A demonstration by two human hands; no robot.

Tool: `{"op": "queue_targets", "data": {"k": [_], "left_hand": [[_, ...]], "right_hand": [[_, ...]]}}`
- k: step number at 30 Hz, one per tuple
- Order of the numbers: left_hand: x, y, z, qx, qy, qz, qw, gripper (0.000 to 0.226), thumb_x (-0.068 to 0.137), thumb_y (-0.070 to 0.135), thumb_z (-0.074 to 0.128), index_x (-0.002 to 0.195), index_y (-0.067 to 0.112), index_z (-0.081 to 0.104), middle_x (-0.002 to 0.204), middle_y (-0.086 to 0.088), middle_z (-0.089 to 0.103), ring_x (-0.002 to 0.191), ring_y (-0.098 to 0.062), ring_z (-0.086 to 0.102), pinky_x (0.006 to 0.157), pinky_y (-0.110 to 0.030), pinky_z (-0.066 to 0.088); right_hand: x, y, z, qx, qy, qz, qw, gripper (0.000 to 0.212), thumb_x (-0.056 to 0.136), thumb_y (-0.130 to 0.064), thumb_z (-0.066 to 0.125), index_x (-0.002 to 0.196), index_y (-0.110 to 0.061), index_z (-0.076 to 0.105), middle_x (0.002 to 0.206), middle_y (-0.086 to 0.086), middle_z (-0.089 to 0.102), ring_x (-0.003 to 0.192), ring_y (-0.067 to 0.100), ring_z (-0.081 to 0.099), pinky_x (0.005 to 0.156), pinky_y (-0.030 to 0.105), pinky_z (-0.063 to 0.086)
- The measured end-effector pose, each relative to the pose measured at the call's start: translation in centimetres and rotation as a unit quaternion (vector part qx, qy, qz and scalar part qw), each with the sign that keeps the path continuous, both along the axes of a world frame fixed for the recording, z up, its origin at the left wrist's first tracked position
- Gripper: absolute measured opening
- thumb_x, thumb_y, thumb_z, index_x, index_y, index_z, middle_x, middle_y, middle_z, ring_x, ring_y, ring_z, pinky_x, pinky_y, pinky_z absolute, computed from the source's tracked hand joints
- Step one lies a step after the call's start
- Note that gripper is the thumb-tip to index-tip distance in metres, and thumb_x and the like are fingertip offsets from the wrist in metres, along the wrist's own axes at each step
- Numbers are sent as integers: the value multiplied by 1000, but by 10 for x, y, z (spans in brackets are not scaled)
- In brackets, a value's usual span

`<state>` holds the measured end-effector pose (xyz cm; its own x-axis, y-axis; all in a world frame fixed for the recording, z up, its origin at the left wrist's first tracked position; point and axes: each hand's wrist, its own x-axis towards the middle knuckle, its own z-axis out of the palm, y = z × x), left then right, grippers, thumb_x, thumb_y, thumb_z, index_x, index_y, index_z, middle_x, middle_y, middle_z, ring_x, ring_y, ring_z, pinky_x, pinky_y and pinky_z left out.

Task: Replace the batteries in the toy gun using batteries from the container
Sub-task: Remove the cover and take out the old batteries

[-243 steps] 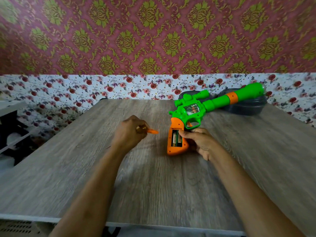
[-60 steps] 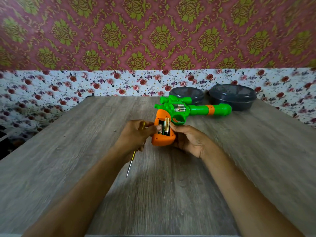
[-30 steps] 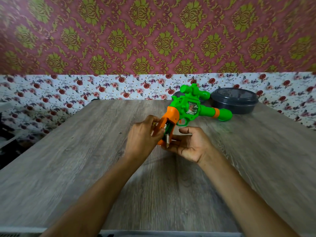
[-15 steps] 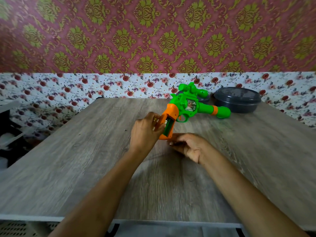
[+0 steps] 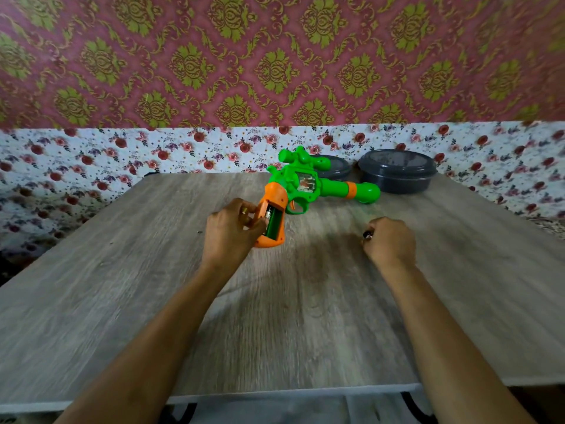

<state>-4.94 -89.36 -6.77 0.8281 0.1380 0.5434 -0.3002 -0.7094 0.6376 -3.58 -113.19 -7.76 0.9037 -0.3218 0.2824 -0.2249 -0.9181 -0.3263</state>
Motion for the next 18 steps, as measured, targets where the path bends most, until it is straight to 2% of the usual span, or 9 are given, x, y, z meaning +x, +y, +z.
{"op": "queue_targets", "data": {"k": [4, 8, 10, 11, 12, 13, 15, 17, 18], "left_hand": [[0, 2, 0, -7, 12, 10, 1000, 24, 83, 23, 69, 102, 9, 64, 83, 1, 61, 73, -13, 57, 54, -12, 38], [2, 2, 1, -15, 29, 18, 999, 24, 83, 24, 68, 101, 9, 64, 85, -1, 62, 74, -16, 58, 57, -21, 44], [3, 2, 1, -24, 36, 14, 999, 24, 82, 24, 68, 101, 9, 65, 84, -2, 62, 74, -19, 60, 62, -30, 50], [3, 2, 1, -28, 37, 14, 999, 24, 82, 25, 69, 100, 10, 65, 84, -3, 63, 75, -19, 61, 63, -31, 51], [3, 2, 1, -30, 38, 13, 999, 23, 82, 25, 69, 99, 10, 64, 85, -4, 63, 75, -20, 61, 61, -31, 51], [3, 2, 1, -31, 39, 12, 999, 22, 82, 25, 69, 98, 11, 64, 85, -4, 64, 74, -19, 61, 58, -28, 49], [2, 2, 0, -32, 37, 6, 999, 20, 83, 25, 69, 96, 12, 63, 82, -2, 62, 69, -14, 58, 51, -21, 42], [2, 1, 0, -36, 36, 3, 999, 17, 82, 24, 70, 93, 12, 63, 77, 1, 59, 64, -8, 54, 49, -18, 36], [2, 1, -1, -43, 36, 1, 998, 17, 82, 24, 70, 92, 12, 63, 75, 2, 58, 64, -8, 53, 49, -18, 35]], "right_hand": [[-3, 5, -3, -9, 11, 16, 1000, 27, 82, -9, 57, 107, -5, 65, 114, 18, 61, 106, 35, 57, 85, 36, 49], [-5, 12, -2, -16, -11, 36, 999, 33, 82, -12, 60, 115, -5, 61, 120, 16, 51, 109, 33, 53, 86, 35, 47], [-5, 20, -1, 37, -77, 83, 993, 33, 83, -14, 60, 115, -5, 60, 118, 15, 56, 106, 31, 57, 85, 30, 46], [-5, 26, -2, 106, -111, 119, 981, 31, 84, -15, 59, 114, -5, 61, 113, 12, 61, 102, 28, 59, 84, 25, 45], [-6, 35, -2, 209, -115, 156, 959, 29, 86, -14, 59, 113, -6, 62, 108, 9, 64, 99, 24, 60, 82, 21, 45], [-8, 47, -2, 331, -80, 191, 921, 25, 87, -14, 58, 111, -9, 62, 103, 5, 64, 97, 20, 60, 82, 17, 44], [-13, 69, -3, 545, 36, 236, 804, 13, 90, -15, 56, 101, -14, 63, 98, 5, 63, 93, 18, 59, 85, 23, 45], [-14, 84, 1, 653, 116, 259, 702, 10, 92, -12, 52, 87, -16, 60, 86, 6, 61, 80, 16, 58, 75, 26, 48], [-13, 89, 3, 673, 131, 273, 674, 12, 92, -10, 51, 86, -15, 59, 82, 5, 61, 76, 15, 57, 70, 27, 49]]}}
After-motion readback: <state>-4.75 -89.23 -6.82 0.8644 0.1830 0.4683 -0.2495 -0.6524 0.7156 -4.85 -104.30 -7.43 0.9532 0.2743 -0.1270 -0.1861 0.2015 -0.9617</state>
